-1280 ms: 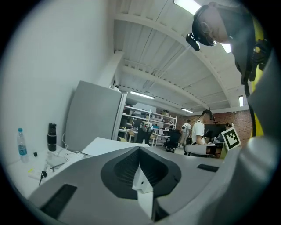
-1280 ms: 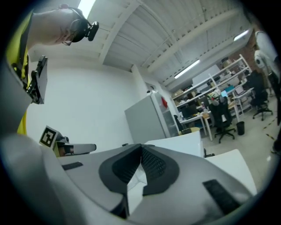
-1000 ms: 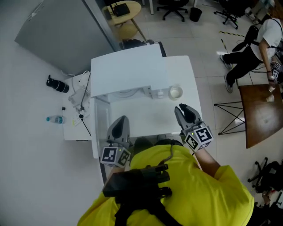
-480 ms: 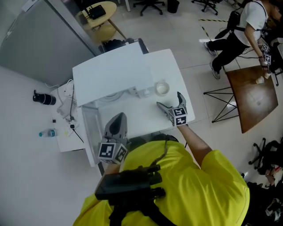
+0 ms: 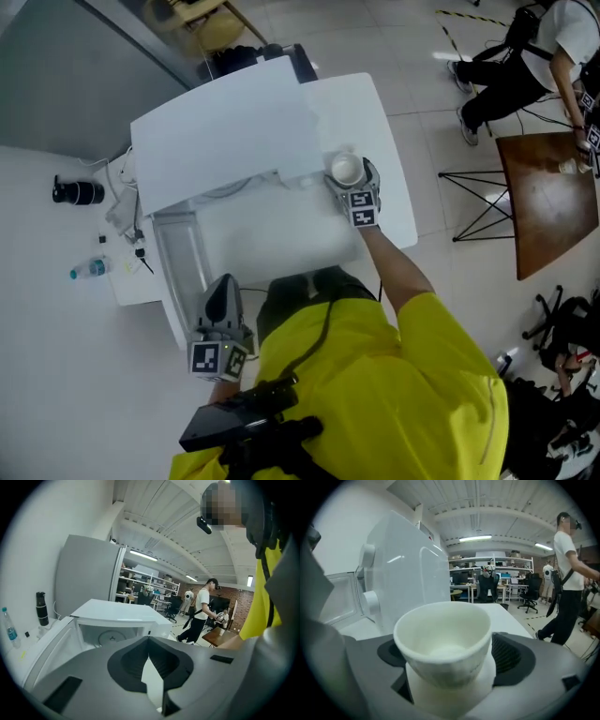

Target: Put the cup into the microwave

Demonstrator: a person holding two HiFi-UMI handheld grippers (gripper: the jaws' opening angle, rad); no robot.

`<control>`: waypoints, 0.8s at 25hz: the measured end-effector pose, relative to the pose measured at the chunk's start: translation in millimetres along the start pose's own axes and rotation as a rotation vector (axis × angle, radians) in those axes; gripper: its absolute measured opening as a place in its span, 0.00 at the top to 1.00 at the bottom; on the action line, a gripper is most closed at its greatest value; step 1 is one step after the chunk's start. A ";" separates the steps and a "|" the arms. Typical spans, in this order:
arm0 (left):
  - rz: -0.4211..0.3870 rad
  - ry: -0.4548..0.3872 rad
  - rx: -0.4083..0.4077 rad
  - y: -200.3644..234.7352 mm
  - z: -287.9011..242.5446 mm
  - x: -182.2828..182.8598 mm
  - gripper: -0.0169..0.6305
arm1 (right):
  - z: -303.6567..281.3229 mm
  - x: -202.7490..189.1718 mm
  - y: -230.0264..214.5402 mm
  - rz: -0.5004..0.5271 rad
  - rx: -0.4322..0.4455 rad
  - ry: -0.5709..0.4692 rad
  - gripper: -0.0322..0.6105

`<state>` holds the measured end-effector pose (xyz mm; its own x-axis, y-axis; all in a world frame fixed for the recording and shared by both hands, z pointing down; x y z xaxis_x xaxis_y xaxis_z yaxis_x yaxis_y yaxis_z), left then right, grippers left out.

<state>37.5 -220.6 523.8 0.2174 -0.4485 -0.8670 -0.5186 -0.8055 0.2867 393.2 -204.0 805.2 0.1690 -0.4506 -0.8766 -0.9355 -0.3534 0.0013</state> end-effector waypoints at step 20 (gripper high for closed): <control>0.112 -0.152 0.067 26.6 2.0 21.1 0.99 | 177.9 29.3 71.9 0.011 0.248 0.033 0.21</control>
<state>26.7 -250.6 512.3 0.0305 -0.4666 -0.8839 -0.5875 -0.7238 0.3619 275.7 -96.9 694.0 0.1651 -0.4814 -0.8608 -0.9841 -0.1385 -0.1113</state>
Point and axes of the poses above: the fingertips, and each gripper's own axes: z backward along the fingers, y to its left, x out of its top, the point moved 1 cm from there along z, backward along the fingers, and after that the axes turned 4 degrees about z, right-handed, at the moved point
